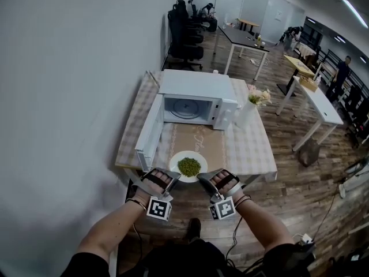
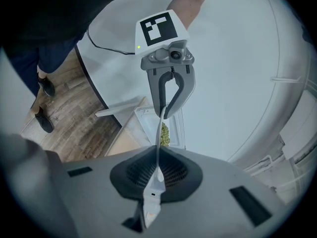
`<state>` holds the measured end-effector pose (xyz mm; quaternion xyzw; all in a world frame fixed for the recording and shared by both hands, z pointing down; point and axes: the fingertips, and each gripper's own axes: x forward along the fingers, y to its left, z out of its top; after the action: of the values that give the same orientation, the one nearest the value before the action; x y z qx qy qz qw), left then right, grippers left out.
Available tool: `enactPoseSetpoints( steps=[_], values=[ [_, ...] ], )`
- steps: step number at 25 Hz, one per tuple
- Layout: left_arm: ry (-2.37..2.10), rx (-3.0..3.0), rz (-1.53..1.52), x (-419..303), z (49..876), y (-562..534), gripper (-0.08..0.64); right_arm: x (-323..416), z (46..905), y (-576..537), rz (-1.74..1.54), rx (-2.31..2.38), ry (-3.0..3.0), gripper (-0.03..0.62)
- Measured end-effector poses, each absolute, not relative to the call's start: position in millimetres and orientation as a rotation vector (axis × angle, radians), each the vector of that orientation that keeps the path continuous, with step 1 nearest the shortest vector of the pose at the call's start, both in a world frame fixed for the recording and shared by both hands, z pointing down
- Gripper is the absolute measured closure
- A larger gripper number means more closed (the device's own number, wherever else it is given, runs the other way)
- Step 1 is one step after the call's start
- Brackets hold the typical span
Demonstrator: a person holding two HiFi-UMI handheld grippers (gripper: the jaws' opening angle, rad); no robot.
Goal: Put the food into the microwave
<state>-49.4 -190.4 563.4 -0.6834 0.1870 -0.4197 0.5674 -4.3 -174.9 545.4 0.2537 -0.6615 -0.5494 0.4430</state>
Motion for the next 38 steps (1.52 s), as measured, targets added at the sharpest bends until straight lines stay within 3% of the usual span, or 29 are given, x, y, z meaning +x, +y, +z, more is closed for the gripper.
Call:
enactPoseSetpoints(
  steps=[38],
  values=[
    [0.559,-1.516,-1.176,44.0,569.0,-373.9,0.538,96.1,559.0,-369.9,-1.477,0.528,-1.796,0.572]
  ],
)
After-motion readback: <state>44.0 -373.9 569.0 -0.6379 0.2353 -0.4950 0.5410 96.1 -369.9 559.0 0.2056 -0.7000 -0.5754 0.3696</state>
